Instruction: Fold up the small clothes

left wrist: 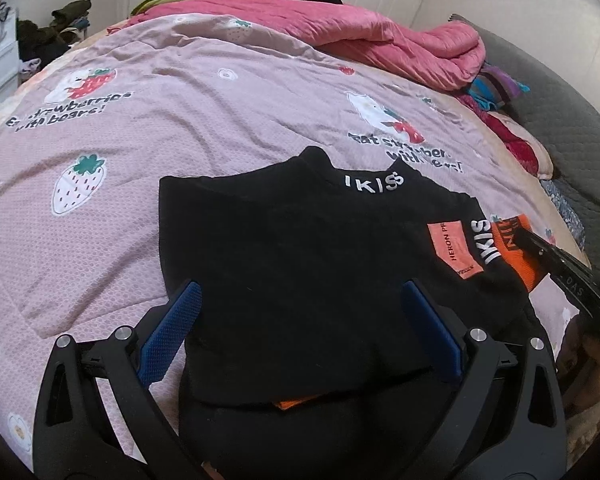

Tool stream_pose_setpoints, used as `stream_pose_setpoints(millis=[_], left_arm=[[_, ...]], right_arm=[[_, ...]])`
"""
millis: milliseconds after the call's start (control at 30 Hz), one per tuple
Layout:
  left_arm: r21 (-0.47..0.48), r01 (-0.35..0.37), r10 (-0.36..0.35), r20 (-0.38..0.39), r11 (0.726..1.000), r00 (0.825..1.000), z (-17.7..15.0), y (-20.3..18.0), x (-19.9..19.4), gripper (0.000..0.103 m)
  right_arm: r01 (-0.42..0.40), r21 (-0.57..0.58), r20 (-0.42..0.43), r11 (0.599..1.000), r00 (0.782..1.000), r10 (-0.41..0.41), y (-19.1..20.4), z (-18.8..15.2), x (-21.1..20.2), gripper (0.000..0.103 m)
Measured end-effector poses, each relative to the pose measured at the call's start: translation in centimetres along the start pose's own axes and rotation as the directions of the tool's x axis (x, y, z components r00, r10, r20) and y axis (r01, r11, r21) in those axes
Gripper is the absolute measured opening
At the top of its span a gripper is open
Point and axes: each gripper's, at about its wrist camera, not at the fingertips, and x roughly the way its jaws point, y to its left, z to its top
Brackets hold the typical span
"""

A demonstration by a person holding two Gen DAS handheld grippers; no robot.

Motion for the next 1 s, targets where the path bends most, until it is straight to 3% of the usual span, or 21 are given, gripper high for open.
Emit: stream_pose_setpoints(millis=[600, 633, 700, 767, 867, 1000], left_arm=[[0.022, 0.016, -0.015, -0.020, 1.000, 1.000, -0.3, -0.8, 0.3, 0.092], [0.029, 0.018, -0.018, -0.022, 0.999, 1.000, -0.4, -1.0, 0.4, 0.091], [0.037, 0.024, -0.023, -0.021, 0.999, 1.000, -0.5, -1.3, 0.4, 0.072], [0.040, 0.037, -0.036, -0.019, 0.999, 0.999, -0.6, -1.6, 0.4, 0.059], [0.052, 0.058, -0.056, -0.034, 0.997, 0.998, -0.8, -2.0, 0.7, 0.051], [0.078, 0.059, -0.055, -0.058, 0.995, 0.997, -1.3, -2.6, 1.1, 0.050]], right_arm=[[0.025, 0.022, 0.019, 0.999, 1.000, -0.025, -0.2, 0.2, -1.4, 0.015], [0.019, 0.014, 0.016, 1.000, 1.000, -0.019, 0.1, 0.2, -1.4, 0.015], [0.008, -0.002, 0.010, 1.000, 1.000, -0.008, 0.7, 0.1, -1.4, 0.015], [-0.003, -0.017, 0.004, 1.000, 1.000, 0.003, 1.3, 0.0, -1.4, 0.015], [-0.022, -0.032, -0.007, 0.999, 1.000, 0.022, 2.0, -0.2, -1.3, 0.015], [-0.049, -0.058, -0.029, 0.997, 0.998, 0.048, 3.3, -0.5, -1.1, 0.015]])
